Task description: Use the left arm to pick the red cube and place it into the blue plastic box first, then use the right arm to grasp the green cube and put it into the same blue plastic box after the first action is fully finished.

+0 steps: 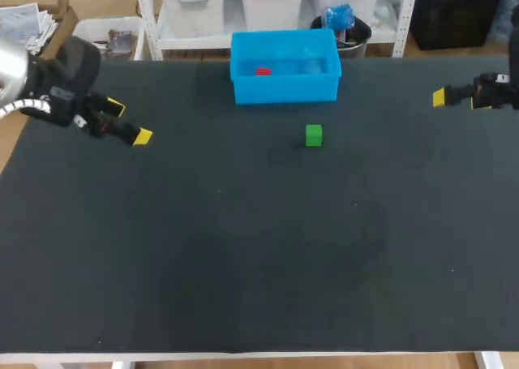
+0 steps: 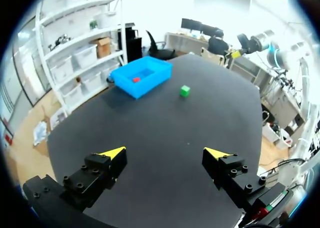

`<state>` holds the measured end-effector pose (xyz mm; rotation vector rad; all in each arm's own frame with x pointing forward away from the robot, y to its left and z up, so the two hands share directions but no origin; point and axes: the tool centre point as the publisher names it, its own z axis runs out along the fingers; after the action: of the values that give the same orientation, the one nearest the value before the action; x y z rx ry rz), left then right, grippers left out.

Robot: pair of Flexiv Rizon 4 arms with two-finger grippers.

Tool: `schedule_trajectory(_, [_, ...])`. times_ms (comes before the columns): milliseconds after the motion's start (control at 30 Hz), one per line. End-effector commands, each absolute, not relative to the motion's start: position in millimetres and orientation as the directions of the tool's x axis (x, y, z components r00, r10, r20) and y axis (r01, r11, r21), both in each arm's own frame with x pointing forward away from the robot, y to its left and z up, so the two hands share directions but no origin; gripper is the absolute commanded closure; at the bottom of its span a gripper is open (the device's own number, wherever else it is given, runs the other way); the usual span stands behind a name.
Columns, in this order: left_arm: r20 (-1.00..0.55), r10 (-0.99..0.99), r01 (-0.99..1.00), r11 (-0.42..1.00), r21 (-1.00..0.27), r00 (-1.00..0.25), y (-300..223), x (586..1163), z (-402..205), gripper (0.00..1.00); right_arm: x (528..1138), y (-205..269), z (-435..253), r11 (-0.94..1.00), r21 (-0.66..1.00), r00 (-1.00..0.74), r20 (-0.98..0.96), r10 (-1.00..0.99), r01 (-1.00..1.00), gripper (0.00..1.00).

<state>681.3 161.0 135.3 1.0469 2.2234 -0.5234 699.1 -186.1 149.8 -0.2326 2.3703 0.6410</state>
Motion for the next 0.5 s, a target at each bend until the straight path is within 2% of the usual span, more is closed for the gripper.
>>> schedule_trajectory(33, [-0.783, 0.452, 0.809, 0.578, -0.108, -0.428, 164.1, 685.4, 134.8, 0.0, 699.8, -185.6, 149.5, 0.864, 0.385, -0.765, -0.644, 0.0, -0.323, 0.0])
schedule_trajectory(500, [-0.755, 0.506, 0.849, 0.514, -0.124, -0.417, 157.4, 688.2, 132.6, 0.0, 699.8, -185.6, 149.5, 0.864, 0.385, -0.765, -0.644, 0.0, -0.323, 0.0])
